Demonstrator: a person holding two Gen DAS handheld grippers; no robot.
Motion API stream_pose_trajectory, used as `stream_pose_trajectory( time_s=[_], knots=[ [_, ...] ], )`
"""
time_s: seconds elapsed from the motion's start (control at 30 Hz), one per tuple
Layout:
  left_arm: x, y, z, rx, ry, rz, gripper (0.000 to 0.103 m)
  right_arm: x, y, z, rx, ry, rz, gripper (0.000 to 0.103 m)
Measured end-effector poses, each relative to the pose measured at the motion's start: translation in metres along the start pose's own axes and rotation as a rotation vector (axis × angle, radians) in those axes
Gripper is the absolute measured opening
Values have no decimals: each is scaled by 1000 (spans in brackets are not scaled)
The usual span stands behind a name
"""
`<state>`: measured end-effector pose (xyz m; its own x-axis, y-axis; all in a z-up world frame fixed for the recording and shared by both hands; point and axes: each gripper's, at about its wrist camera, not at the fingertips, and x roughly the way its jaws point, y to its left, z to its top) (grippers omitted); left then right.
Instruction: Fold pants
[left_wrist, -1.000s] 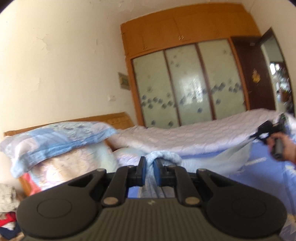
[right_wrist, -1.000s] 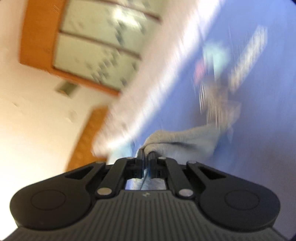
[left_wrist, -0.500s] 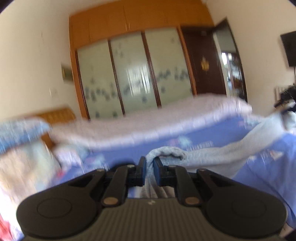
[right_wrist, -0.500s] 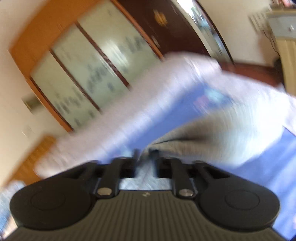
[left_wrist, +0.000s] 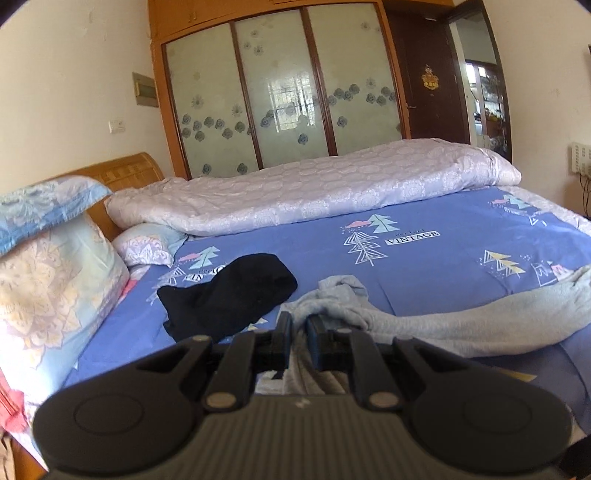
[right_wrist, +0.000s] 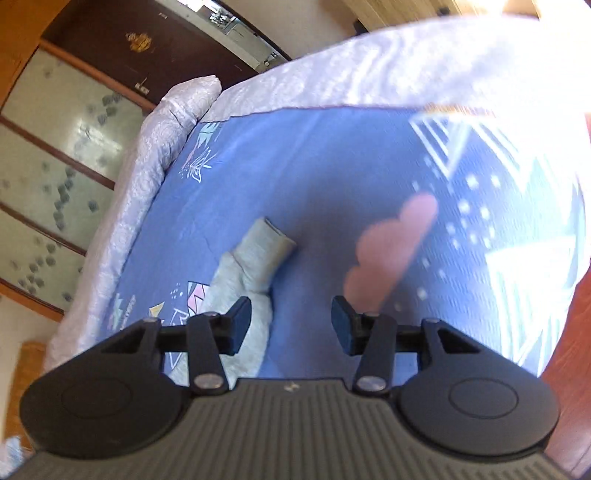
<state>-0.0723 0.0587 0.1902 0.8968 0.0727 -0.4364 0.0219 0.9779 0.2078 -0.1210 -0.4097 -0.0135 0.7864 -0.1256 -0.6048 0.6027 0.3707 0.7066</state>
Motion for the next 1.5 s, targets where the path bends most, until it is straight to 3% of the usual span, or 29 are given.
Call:
stream_pose_trajectory(
  time_s=[0.2, 0.27, 0.3, 0.43, 0.5, 0.57, 0.6, 0.63, 0.67, 0.7, 0.77, 0.8, 0.83, 0.9, 0.97, 1.07, 1.1, 1.17, 1.27, 1.37, 1.43, 1.5],
  knots=[
    [-6, -13, 1, 59, -16, 6, 10, 24, 43, 1, -60, 31, 31, 49],
    [-9, -17, -4, 86, -4, 5, 10, 41, 59, 4, -136, 41, -26, 7],
    [-9, -17, -8, 99, 4, 3, 10, 44, 64, 4, -165, 29, -63, 5],
    [-16, -22, -31, 142, 62, -40, 11, -1, 59, 27, -173, -175, -78, 5],
    [-15, -28, -49, 147, 114, -90, 13, -21, 49, 38, -180, -262, -146, 5],
    [-8, -38, -70, 159, 196, -162, 20, -34, 37, 45, -194, -303, -243, 8],
    [-4, -43, -79, 165, 239, -186, 34, -37, 31, 48, -190, -297, -287, 11],
    [-1, -47, -87, 172, 275, -212, 44, -39, 25, 50, -169, -289, -327, 25],
    [-1, -47, -93, 172, 291, -246, 44, -45, 18, 50, -138, -308, -362, 48],
    [-5, -44, -96, 162, 284, -278, 44, -55, 13, 48, -97, -360, -390, 53],
    [-16, -26, -93, 102, 224, -299, 48, -74, 8, 48, -23, -450, -400, 52],
    [-21, -11, -88, 44, 188, -290, 57, -82, 10, 48, 0, -483, -399, 50],
    [-22, 7, -85, -31, 158, -263, 64, -88, 17, 46, 12, -520, -388, 48],
    [-12, 44, -81, -200, 145, -197, 65, -90, 47, 38, -38, -537, -310, 46],
    [9, 76, -85, -359, 173, -132, 66, -75, 95, 27, -159, -445, -194, 46],
    [44, 90, -97, -450, 189, -83, 83, -27, 185, -13, -337, -169, 29, 47],
    [56, 89, -102, -465, 201, -90, 86, -6, 217, -34, -397, -54, 105, 48],
    [84, 86, -113, -502, 257, -118, 91, 39, 277, -84, -500, 163, 248, 59],
    [117, 79, -132, -522, 339, -114, 91, 104, 348, -169, -594, 377, 373, 68],
    [128, 77, -145, -542, 380, -110, 67, 180, 394, -243, -598, 555, 405, 71],
    [131, 80, -151, -583, 390, -130, 35, 226, 401, -276, -453, 656, 390, 71],
    [129, 84, -156, -609, 384, -133, 16, 267, 405, -306, -326, 741, 359, 71]
  ],
)
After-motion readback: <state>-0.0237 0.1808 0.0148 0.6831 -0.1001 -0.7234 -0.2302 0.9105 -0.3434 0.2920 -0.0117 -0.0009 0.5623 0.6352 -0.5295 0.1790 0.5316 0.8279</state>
